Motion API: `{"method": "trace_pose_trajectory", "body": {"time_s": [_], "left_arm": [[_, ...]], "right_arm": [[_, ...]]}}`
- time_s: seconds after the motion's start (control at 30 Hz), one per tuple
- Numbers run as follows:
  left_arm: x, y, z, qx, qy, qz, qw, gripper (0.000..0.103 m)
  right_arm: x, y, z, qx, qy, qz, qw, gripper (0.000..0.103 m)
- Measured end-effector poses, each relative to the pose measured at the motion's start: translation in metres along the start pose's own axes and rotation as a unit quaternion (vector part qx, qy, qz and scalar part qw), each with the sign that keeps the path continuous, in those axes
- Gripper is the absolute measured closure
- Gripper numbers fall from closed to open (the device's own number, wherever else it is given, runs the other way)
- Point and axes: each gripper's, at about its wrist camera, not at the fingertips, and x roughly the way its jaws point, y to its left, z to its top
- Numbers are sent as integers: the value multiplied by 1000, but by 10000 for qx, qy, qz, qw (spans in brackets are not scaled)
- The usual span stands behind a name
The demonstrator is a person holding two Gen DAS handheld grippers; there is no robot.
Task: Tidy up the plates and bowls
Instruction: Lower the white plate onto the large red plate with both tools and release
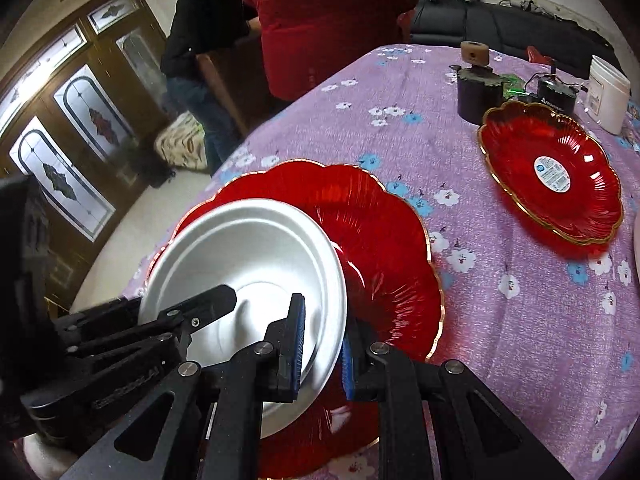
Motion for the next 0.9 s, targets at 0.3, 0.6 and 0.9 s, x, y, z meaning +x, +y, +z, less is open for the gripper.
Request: {"method": "trace_pose_trajectory", "body": {"time_s": [0.3,0.6,0.9], "left_arm": [[-10,13,7,-315,-175,-343,9988,36],[-32,23,1,-592,-331,-345,9971,32],[-77,18,-21,-818,-819,-483,9921,24]], "right_arm": [[1,-3,-1,-20,-154,-96,9998,66],[-26,-6,-6,8,-474,-136,9988,55],[-62,-27,-26,265,-741,-94,9969,51]]}}
